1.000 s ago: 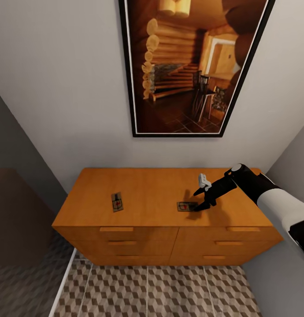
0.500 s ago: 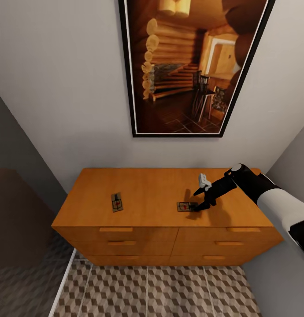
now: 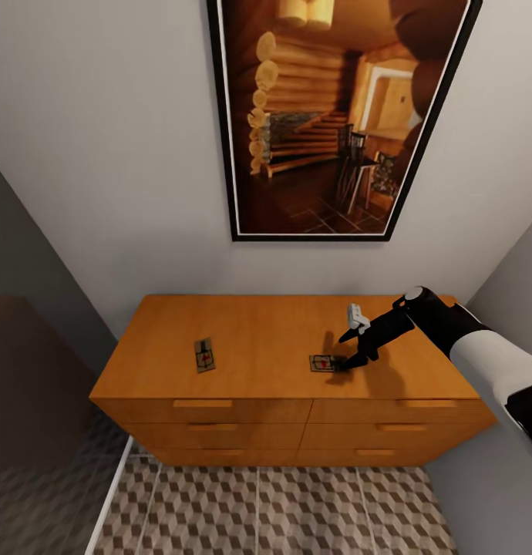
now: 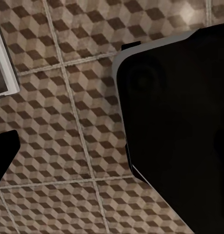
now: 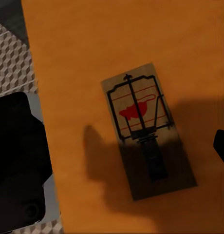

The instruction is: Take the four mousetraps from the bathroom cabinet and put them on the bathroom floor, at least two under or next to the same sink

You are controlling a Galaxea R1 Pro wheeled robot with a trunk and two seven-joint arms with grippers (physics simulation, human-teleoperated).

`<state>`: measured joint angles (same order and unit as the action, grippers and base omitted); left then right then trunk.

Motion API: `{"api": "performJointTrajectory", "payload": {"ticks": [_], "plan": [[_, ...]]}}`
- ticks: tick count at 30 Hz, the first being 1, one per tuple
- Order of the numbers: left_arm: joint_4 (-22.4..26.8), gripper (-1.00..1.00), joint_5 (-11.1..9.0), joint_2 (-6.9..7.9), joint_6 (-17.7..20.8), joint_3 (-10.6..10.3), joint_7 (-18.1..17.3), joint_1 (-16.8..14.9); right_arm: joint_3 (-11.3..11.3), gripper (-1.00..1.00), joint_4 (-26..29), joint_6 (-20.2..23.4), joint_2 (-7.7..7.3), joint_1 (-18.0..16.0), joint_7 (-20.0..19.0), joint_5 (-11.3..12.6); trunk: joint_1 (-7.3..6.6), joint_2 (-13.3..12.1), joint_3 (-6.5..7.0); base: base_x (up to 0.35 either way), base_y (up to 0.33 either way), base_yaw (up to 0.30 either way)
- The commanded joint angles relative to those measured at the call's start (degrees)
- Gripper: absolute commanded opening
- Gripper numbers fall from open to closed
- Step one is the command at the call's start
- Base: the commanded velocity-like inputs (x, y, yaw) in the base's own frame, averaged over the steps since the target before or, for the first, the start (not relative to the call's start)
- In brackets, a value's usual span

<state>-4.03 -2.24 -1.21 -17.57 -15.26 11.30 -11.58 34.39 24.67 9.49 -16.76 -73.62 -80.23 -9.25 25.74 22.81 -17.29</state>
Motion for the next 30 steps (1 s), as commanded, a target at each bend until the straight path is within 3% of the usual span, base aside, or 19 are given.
{"api": "performJointTrajectory", "payload": {"ticks": [1, 16, 30], "plan": [[-0.3, 1.00, -0.2, -0.12, -0.4, -0.5, 0.2, -0.1, 0.1, 1.00, 0.1, 0.6, -0.05, 0.0, -0.2, -0.1, 0.04, 0.1, -0.10, 0.089, 0.000, 0.000], [-0.3, 1.00, -0.2, -0.37, -0.4, -0.5, 0.2, -0.1, 0.1, 1.00, 0.0, 0.6, -0.04, 0.0, 0.2, -0.1, 0.04, 0.1, -0.10, 0.127, 0.000, 0.000], [-0.4, 1.00, -0.2, -0.37, -0.4, -0.5, 0.2, -0.1, 0.1, 1.00, -0.1, 0.6, 0.00, 0.0, 0.2, -0.1, 0.04, 0.1, -0.10, 0.021, 0.000, 0.000]]}}
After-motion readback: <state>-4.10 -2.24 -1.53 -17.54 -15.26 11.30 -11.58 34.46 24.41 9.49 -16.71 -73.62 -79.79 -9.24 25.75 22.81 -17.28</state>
